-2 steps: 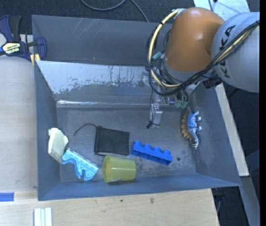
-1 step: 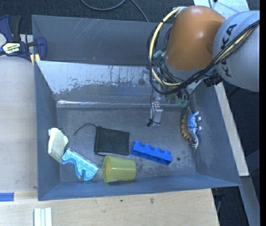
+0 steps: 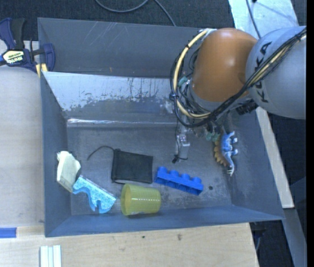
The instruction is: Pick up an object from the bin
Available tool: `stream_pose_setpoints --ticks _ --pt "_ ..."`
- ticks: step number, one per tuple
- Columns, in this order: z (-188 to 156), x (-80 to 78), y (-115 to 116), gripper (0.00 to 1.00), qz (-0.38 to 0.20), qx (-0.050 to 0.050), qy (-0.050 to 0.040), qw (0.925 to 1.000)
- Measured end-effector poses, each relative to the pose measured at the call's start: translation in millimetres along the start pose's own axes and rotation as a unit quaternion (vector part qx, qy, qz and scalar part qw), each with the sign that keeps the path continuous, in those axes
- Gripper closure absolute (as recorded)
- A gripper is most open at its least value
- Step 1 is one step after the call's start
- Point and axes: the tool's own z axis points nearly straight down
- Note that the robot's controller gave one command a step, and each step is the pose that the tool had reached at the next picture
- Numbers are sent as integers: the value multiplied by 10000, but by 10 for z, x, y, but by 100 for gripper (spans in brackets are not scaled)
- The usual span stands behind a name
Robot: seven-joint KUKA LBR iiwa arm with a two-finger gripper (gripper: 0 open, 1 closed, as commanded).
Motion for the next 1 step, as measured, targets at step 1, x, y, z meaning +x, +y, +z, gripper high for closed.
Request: stream_pose_setpoints --ticks 1 --pt "280 339 -66 0 449 -1 49 9990"
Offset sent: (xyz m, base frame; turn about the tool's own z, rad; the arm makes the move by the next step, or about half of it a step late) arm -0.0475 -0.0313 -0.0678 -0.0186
